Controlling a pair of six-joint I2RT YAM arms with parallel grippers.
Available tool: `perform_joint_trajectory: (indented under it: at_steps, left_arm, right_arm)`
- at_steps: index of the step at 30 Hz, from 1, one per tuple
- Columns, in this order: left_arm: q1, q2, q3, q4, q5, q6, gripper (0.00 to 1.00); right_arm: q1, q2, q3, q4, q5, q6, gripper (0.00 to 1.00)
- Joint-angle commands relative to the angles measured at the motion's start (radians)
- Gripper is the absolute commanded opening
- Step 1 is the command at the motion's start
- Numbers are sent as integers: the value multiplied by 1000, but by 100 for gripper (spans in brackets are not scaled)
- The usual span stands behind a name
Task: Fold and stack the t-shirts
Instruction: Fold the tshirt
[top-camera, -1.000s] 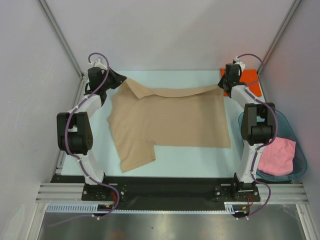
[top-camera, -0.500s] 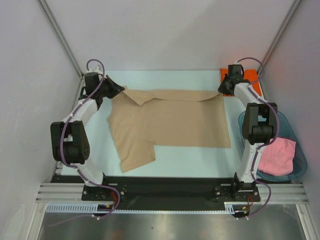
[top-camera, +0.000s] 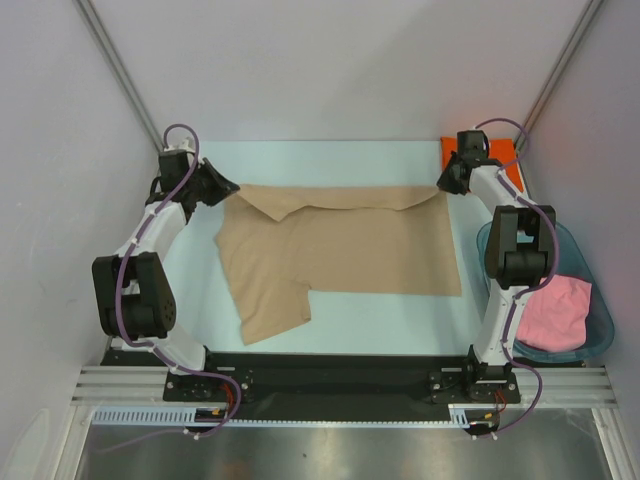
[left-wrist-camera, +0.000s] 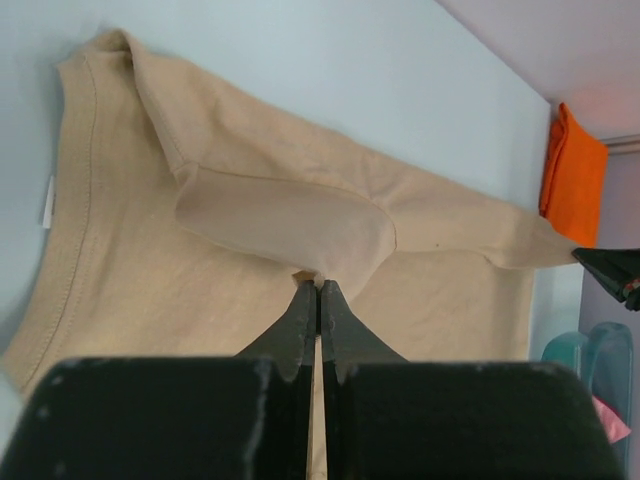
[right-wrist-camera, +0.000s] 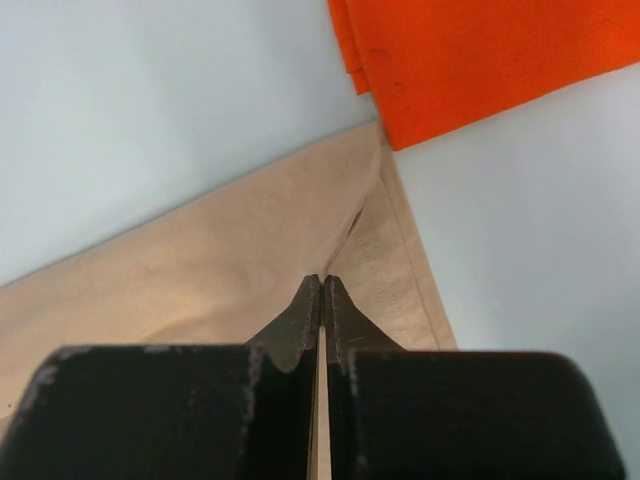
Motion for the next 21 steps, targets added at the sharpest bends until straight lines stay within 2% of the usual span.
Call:
perform_joint_trajectory:
  at_steps: [1, 9, 16, 21]
  left_arm:
    - [9, -19, 31, -42, -13, 43, 0]
    - [10, 7, 18, -50, 1, 44, 0]
    - [10, -2, -25, -56, -23, 11, 1]
    - [12, -14, -64, -57, -39, -28, 1]
  right_arm:
    - [-27, -41, 18, -34, 29, 2, 0]
    - [-47, -79, -24, -57, 71, 16, 0]
    - [-49, -50, -37, -68, 8, 20, 0]
    - [-49, -45, -54, -72, 29, 25, 2]
